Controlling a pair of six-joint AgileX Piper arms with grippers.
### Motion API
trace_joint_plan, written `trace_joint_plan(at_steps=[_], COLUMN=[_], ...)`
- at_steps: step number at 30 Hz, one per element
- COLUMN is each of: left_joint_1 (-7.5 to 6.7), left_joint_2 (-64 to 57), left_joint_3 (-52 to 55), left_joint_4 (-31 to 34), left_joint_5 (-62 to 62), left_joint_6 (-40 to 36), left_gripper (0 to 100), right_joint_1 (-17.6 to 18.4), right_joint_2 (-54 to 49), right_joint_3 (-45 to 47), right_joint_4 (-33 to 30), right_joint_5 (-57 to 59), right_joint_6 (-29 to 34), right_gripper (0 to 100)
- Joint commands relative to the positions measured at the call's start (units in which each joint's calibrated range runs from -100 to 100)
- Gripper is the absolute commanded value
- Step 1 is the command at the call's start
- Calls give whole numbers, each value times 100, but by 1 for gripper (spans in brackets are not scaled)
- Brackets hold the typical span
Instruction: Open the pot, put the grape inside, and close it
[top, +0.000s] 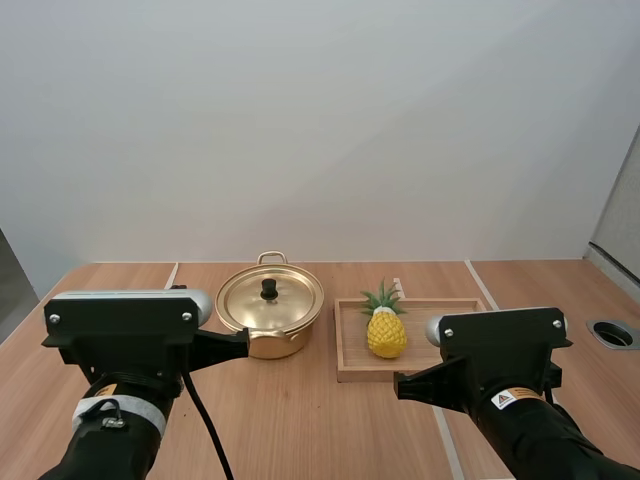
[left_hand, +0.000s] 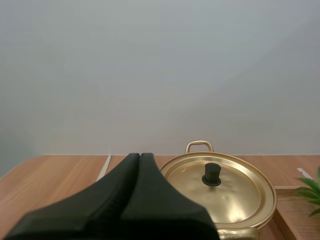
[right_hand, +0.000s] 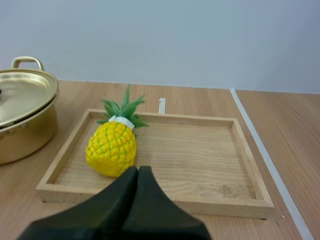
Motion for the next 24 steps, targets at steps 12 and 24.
trace_joint_plan(at_steps=[12, 24], left_joint_1=[6, 5], left_joint_2=[-767, -767], left_joint_3=[23, 23], left_joint_4=[-40, 2878], left_joint_5=[0, 0], left_joint_6=[-60, -60], left_gripper=[2, 2], right_joint_1=[-20, -20], right_joint_2=[-1179, -1179], right_joint_3=[22, 22], right_joint_4=[380, 380], right_joint_5=[-47, -35], right_joint_6=[-7, -7], right_gripper=[0, 0])
